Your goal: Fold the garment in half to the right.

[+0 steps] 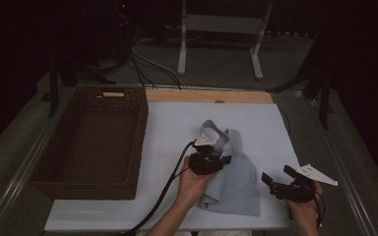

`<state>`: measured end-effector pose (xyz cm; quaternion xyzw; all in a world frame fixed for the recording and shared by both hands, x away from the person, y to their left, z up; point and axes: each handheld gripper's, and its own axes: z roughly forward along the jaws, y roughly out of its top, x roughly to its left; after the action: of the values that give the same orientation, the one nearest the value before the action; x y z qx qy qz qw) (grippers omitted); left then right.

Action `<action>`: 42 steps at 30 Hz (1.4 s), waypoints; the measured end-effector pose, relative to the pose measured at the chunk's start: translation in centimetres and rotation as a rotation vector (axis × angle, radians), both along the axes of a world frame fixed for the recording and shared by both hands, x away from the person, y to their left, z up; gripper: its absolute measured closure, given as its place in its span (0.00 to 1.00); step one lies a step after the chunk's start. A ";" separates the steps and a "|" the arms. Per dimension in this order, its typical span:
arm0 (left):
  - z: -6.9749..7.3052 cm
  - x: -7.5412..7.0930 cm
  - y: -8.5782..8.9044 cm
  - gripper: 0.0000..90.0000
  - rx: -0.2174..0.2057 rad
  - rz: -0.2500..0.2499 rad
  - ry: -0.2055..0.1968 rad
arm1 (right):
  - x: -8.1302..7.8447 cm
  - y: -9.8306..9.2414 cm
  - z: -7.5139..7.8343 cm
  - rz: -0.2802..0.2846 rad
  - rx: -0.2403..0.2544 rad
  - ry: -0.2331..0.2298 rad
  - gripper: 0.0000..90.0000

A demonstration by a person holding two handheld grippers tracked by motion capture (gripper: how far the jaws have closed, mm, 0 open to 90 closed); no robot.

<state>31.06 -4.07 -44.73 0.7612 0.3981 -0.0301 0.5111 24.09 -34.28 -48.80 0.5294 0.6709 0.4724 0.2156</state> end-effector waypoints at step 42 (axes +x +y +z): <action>-2.4 0.2 -3.7 0.85 0.059 -0.059 0.024 | 0.0 0.0 0.0 0.003 0.003 0.001 0.00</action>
<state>31.29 -7.78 -47.16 0.7871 0.3822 -0.0427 0.4823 24.10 -34.29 -48.82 0.5292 0.6709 0.4735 0.2136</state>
